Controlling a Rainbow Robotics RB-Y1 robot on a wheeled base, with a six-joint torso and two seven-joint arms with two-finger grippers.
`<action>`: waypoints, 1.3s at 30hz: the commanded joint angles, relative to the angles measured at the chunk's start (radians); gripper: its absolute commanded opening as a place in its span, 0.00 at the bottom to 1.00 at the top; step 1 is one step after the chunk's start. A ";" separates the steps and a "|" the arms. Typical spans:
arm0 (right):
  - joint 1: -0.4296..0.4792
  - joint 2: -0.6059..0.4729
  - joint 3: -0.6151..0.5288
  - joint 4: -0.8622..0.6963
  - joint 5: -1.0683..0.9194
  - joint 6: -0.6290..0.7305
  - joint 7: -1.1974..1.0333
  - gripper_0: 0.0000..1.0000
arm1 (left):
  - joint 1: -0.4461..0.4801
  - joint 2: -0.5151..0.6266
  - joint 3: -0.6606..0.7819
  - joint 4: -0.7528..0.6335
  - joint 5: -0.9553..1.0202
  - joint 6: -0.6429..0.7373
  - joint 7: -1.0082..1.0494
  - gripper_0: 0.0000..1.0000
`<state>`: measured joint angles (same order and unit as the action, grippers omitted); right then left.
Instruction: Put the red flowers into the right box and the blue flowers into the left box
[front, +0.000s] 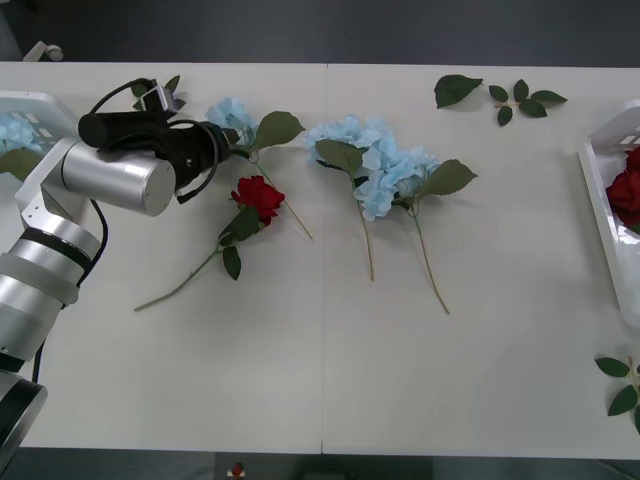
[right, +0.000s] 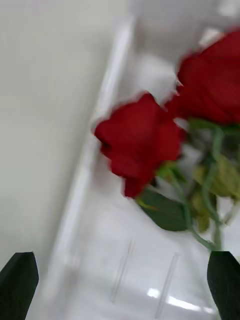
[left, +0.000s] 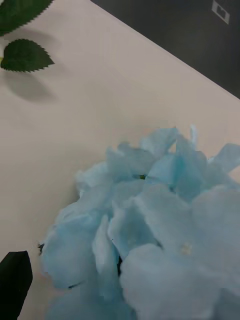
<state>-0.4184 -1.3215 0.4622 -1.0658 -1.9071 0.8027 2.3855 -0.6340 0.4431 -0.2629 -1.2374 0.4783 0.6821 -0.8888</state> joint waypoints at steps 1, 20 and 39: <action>-0.017 -0.070 -0.011 -0.168 -0.029 -0.008 -0.177 0.98 | -0.043 -0.003 0.011 0.027 -0.049 -0.027 0.053 1.00; -0.292 0.200 -0.008 -0.516 0.655 0.365 -1.091 0.98 | -0.102 -0.119 -0.006 0.125 -0.056 -0.052 0.070 1.00; -0.505 0.588 0.346 -0.401 1.103 0.532 -1.333 0.98 | -0.096 -0.185 0.002 0.133 -0.056 -0.052 0.100 0.32</action>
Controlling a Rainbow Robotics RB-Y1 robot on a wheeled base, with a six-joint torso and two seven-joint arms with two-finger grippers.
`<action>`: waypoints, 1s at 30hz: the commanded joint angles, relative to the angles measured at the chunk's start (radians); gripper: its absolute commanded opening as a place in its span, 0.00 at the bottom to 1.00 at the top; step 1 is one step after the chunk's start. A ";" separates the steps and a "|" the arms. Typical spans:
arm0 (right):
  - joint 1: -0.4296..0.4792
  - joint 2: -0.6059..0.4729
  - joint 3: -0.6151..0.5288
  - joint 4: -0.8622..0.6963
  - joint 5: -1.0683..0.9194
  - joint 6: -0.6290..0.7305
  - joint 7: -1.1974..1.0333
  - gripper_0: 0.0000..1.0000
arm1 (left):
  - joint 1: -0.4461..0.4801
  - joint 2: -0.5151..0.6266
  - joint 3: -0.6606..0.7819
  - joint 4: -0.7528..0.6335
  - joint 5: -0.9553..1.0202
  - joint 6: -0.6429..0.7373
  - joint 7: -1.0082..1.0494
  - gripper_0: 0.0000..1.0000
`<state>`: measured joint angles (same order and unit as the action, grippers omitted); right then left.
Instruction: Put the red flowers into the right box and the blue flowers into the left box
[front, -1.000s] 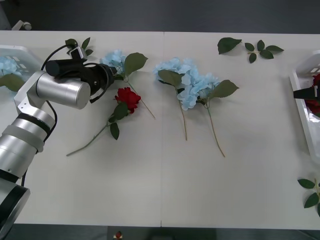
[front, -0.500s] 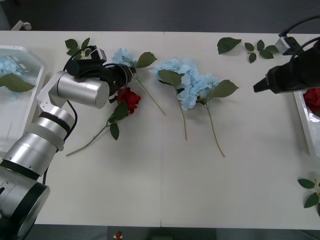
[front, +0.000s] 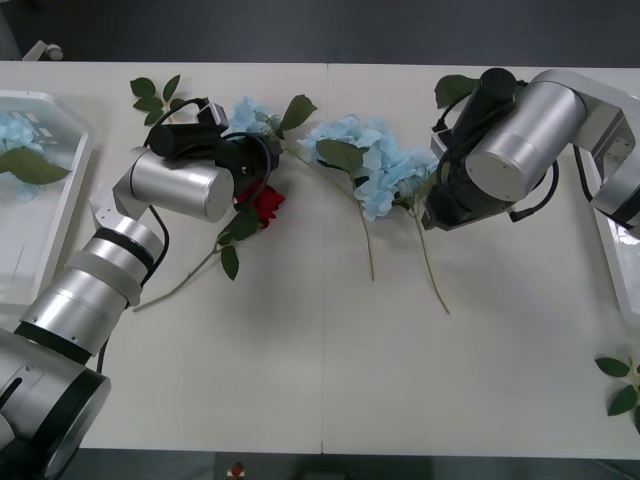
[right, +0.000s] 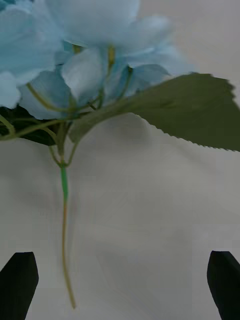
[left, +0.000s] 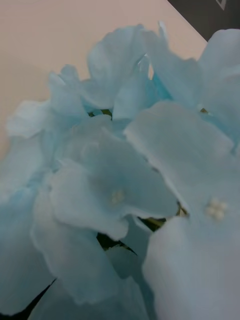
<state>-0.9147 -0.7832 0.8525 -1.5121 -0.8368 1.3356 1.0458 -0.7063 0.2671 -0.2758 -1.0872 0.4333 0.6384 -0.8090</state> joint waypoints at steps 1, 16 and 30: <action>-0.009 0.068 -0.044 0.059 0.050 -0.004 0.007 0.98 | -0.024 -0.009 0.015 -0.017 -0.011 -0.008 0.021 0.22; -0.009 0.209 -0.026 0.276 0.148 -0.134 0.036 0.98 | 0.002 0.031 0.026 -0.071 0.008 -0.022 0.002 0.00; -0.007 0.239 -0.016 0.328 0.171 -0.171 0.053 0.58 | 0.192 0.270 0.026 -0.629 0.143 0.400 -0.029 0.00</action>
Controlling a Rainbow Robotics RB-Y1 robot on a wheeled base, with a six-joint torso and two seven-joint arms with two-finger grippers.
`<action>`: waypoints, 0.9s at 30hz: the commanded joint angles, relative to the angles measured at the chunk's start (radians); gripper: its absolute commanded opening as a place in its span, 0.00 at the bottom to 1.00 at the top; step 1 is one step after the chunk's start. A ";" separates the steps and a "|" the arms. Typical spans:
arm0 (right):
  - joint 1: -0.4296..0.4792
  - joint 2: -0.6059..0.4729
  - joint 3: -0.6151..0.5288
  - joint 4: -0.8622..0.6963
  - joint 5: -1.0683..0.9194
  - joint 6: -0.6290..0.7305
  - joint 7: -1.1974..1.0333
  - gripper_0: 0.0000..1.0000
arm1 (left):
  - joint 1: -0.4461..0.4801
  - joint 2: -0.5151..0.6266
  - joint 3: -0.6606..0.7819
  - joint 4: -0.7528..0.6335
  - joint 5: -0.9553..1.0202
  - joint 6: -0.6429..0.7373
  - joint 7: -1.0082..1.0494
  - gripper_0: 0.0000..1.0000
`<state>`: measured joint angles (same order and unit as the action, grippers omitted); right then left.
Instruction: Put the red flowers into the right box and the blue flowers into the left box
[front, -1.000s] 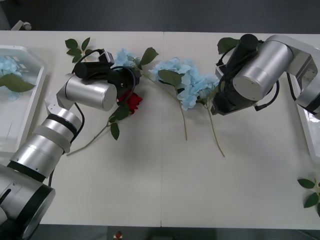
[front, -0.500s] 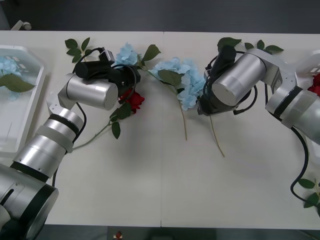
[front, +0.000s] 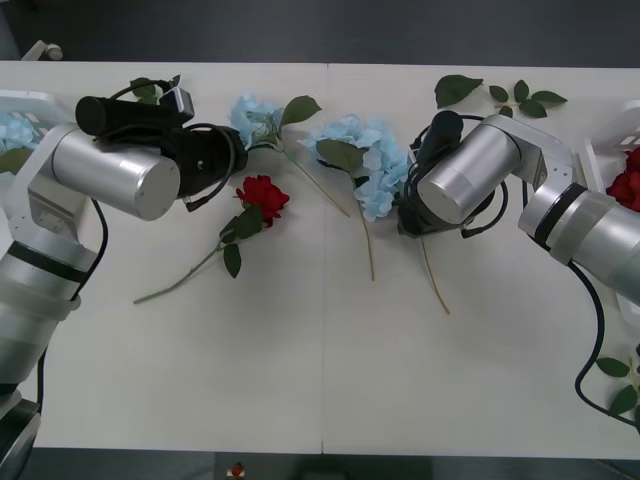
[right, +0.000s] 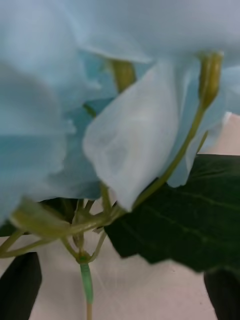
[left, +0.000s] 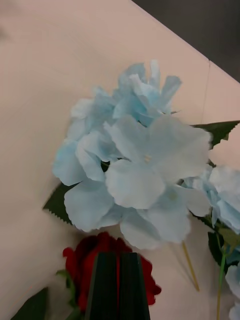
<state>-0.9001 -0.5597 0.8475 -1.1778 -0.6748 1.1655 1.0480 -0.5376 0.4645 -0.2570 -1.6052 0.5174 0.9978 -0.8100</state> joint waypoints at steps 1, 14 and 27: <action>-0.022 0.017 -0.012 -0.005 0.009 -0.003 0.050 0.53 | 0.033 0.085 0.007 -0.131 0.075 0.050 -0.029 0.00; -0.025 0.029 -0.007 0.037 -0.011 -0.038 0.069 0.00 | 0.117 0.174 0.047 -0.277 0.217 0.117 -0.118 0.01; -0.026 -0.115 -0.301 0.035 -0.402 -0.012 0.587 0.00 | 0.122 0.232 0.045 -0.259 0.144 0.105 -0.690 1.00</action>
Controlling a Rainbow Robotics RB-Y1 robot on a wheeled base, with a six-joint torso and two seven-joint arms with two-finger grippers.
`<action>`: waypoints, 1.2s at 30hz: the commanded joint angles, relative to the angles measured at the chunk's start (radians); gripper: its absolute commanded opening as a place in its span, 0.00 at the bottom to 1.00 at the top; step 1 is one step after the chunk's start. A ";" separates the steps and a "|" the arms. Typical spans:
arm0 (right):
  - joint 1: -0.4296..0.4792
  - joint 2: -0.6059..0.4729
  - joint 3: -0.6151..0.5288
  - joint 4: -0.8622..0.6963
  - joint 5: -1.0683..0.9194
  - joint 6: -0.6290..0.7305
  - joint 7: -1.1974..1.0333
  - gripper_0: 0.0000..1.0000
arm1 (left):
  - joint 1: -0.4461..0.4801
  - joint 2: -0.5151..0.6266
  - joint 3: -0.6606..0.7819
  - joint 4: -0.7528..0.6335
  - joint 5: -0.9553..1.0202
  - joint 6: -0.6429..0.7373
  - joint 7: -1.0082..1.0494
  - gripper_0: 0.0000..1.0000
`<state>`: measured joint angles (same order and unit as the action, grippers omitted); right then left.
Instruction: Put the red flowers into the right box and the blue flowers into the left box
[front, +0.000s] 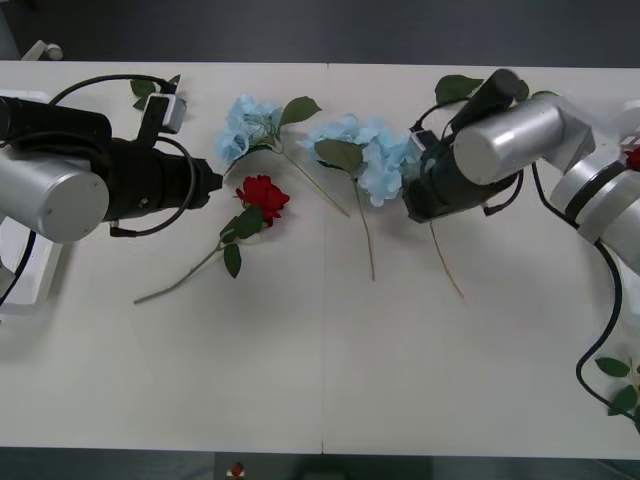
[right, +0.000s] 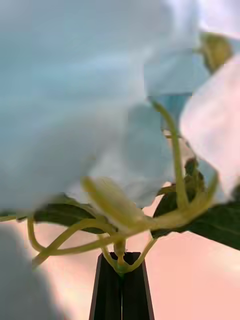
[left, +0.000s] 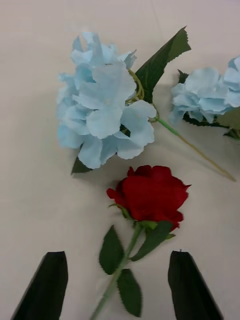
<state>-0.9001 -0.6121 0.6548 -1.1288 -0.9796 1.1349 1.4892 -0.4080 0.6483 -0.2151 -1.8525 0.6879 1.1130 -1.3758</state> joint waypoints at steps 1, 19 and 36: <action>-0.025 -0.072 -0.145 -0.014 -0.139 0.029 0.209 0.00 | -0.008 0.048 0.000 -0.004 -0.033 -0.009 -0.174 1.00; 0.046 -0.071 -0.400 -0.014 -0.630 0.054 0.922 0.00 | -0.009 -0.073 -0.185 0.283 -0.045 -0.228 -0.440 1.00; 0.044 0.218 -0.483 -0.012 -0.771 -0.010 1.099 0.00 | 0.084 0.067 -0.086 0.001 0.280 -0.223 -0.439 1.00</action>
<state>-0.8392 -0.4017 0.1708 -1.1286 -1.7408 1.1229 2.5626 -0.3776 0.6580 -0.3760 -1.7638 0.9187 0.8855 -1.7932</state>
